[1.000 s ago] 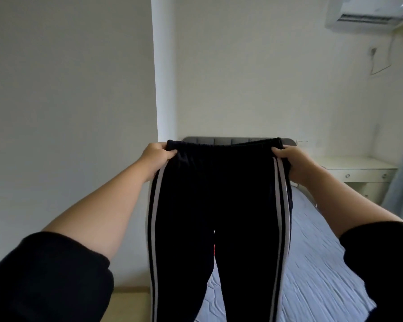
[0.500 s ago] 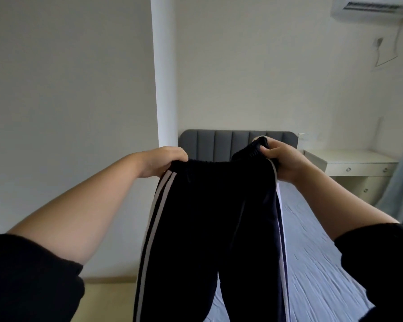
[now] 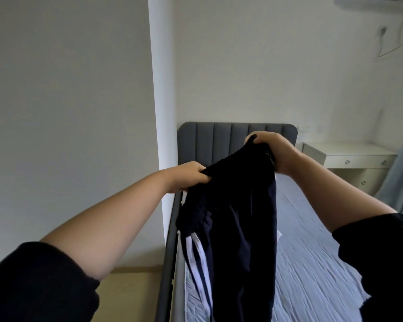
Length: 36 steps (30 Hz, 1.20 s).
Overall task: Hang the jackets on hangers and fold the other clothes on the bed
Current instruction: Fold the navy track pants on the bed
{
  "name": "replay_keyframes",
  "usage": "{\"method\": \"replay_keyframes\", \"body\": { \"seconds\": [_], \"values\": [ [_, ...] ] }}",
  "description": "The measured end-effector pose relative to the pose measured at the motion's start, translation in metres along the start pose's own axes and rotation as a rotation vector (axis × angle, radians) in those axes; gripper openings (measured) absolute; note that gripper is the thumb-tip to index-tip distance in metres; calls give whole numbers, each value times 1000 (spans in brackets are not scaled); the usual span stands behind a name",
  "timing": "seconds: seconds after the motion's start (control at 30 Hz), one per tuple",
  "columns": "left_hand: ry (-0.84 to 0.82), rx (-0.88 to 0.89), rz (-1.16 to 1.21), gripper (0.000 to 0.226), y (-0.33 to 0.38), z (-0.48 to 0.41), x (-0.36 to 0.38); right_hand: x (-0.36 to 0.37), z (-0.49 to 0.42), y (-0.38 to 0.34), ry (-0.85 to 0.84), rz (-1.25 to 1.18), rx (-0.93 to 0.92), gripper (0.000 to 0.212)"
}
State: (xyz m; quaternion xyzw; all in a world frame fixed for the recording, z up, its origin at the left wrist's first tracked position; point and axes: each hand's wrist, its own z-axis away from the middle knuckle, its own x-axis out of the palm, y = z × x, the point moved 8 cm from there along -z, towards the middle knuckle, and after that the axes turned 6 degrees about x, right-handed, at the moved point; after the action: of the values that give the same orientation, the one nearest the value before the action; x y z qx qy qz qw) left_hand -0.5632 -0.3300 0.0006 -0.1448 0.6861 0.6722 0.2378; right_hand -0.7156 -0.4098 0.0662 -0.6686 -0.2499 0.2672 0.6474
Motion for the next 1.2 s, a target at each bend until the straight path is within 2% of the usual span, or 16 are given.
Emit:
{"method": "replay_keyframes", "body": {
  "seconds": [0.13,0.2,0.3,0.4,0.5,0.57,0.67,0.77,0.9,1.07,1.13,1.2],
  "values": [
    [72,-22,16,23,6,-4,-12,-9,7,8,29,512,53,43],
    [130,-52,-41,32,7,-8,-19,-2,9,4,4,787,17,51],
    [232,-68,-155,43,11,-12,-29,9,10,4,-33,1116,11,32],
    [207,-44,-218,36,16,-15,-27,9,6,6,19,1305,14,15],
    [230,34,-662,20,28,-16,-30,-2,4,3,165,1413,14,9],
    [343,77,-865,21,37,-12,-39,-10,3,-4,271,1395,1,10],
    [478,112,-1036,24,40,-4,-54,-12,2,-17,412,1370,-65,15],
    [492,35,-1064,23,24,1,-67,-15,-4,-14,413,1411,22,22],
    [488,-90,-958,32,-8,5,-85,-33,-9,5,350,1323,208,20],
    [444,-193,-735,33,-28,4,-92,-57,-13,19,515,953,160,20],
    [420,-205,-549,34,-31,3,-91,-62,-14,21,587,788,116,24],
    [348,-177,-238,26,-34,2,-87,-66,-14,28,564,663,138,30]
  ]
}}
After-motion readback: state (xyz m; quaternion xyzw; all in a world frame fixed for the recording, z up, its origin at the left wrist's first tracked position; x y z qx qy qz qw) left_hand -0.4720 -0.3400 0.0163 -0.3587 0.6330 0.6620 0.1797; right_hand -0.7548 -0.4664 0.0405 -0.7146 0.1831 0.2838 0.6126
